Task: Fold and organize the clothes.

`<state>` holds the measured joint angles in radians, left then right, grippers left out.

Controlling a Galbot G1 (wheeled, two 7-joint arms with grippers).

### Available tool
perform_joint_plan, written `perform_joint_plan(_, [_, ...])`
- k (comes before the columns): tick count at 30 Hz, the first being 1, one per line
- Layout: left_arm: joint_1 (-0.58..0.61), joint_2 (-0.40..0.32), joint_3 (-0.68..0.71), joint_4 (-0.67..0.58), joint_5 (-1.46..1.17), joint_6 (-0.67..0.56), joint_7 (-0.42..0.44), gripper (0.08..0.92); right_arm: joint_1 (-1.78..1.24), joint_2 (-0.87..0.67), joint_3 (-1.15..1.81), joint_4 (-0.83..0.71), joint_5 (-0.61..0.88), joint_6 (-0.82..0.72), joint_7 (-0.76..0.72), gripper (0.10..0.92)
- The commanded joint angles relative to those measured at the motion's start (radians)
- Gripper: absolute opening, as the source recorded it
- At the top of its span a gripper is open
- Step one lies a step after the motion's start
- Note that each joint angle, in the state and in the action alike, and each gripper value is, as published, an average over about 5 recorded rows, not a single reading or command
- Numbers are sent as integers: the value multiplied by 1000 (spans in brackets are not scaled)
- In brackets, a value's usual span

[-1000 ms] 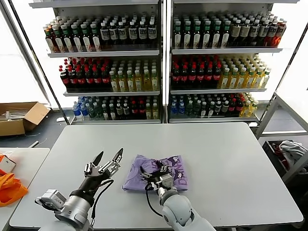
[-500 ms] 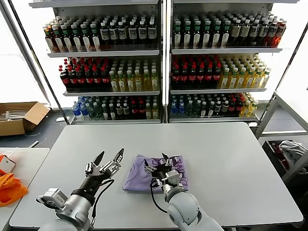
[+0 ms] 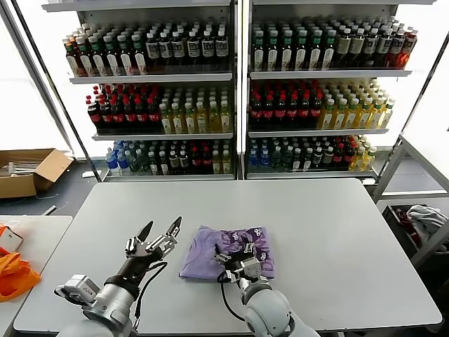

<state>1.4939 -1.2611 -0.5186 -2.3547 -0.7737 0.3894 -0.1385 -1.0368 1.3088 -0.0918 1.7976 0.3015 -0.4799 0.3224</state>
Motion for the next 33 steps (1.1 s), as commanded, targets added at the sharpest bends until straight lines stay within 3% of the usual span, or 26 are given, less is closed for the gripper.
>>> perform_joint_plan(1, [9,1,-24,-4,0,-4,5,823,-44,-53,65,163,37,55,-2,823])
perform_joint_plan(12, [12,2,-114,34,117,-44,112,823,-375,-122,458,402,18,284,-157,823])
perform_joint_plan(19, [28,-20,-157,42,231,-76,167,823,-569,-43,640,437,-74,386,-217,823])
perform_joint_plan(33, [62,-105,-250,72,407,-156,338,823,-689,8,735,448,-61,427,-303,823])
